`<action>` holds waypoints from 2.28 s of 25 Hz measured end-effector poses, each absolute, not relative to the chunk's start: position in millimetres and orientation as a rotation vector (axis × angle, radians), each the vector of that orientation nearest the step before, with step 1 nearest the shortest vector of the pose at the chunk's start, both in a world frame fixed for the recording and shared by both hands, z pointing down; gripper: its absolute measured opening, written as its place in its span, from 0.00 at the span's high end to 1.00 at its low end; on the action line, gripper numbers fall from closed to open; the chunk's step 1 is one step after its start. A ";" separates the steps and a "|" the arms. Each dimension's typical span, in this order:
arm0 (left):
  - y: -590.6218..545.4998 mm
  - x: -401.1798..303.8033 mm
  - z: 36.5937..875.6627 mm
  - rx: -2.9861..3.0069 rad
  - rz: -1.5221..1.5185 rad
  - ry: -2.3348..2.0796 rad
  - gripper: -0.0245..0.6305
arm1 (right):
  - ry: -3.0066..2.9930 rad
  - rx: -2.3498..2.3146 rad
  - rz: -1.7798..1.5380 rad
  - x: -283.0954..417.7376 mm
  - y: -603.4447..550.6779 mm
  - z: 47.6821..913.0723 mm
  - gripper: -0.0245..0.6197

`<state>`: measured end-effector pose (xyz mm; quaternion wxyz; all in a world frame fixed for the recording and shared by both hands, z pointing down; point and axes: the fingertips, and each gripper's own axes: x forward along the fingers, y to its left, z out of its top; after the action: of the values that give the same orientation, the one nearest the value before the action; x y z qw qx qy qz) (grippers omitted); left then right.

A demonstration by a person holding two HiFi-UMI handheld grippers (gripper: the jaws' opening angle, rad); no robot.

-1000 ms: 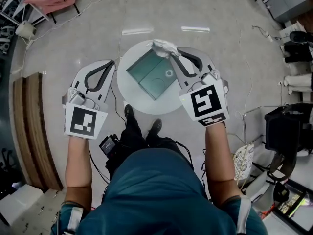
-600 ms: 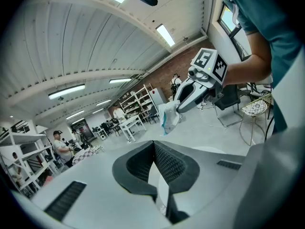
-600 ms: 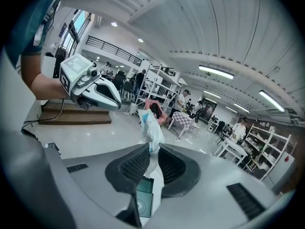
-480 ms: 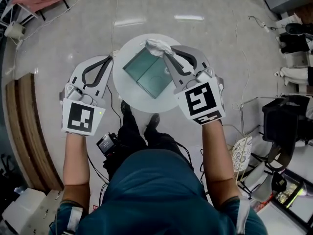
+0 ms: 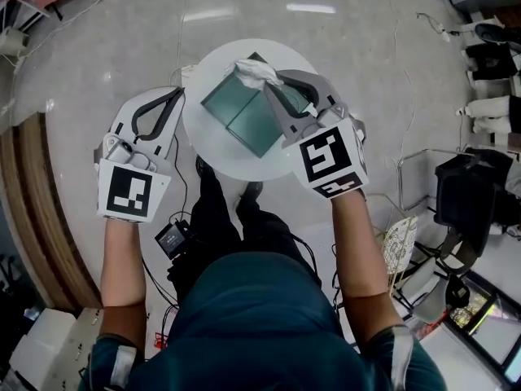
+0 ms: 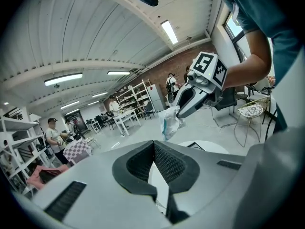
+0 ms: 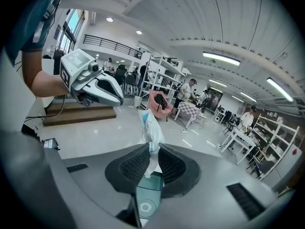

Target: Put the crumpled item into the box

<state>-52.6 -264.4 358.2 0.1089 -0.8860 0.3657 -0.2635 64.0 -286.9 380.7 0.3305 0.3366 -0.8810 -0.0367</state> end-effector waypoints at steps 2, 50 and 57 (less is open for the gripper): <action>-267.4 -53.6 369.7 -2.620 -0.782 1.077 0.93 | -2.299 0.866 -0.081 62.0 -289.9 394.2 0.85; -346.8 -96.8 551.4 -2.811 -0.944 1.086 0.93 | -2.039 0.505 0.130 25.3 -354.3 674.6 0.84; -345.6 -96.1 545.5 -2.805 -0.939 1.085 0.93 | -1.992 0.532 0.132 31.4 -356.4 675.1 0.77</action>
<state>-96.1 -345.6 545.5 -0.0045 -0.8902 0.3444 -0.2981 31.4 -356.4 675.1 0.5123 0.2213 -0.8280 0.0547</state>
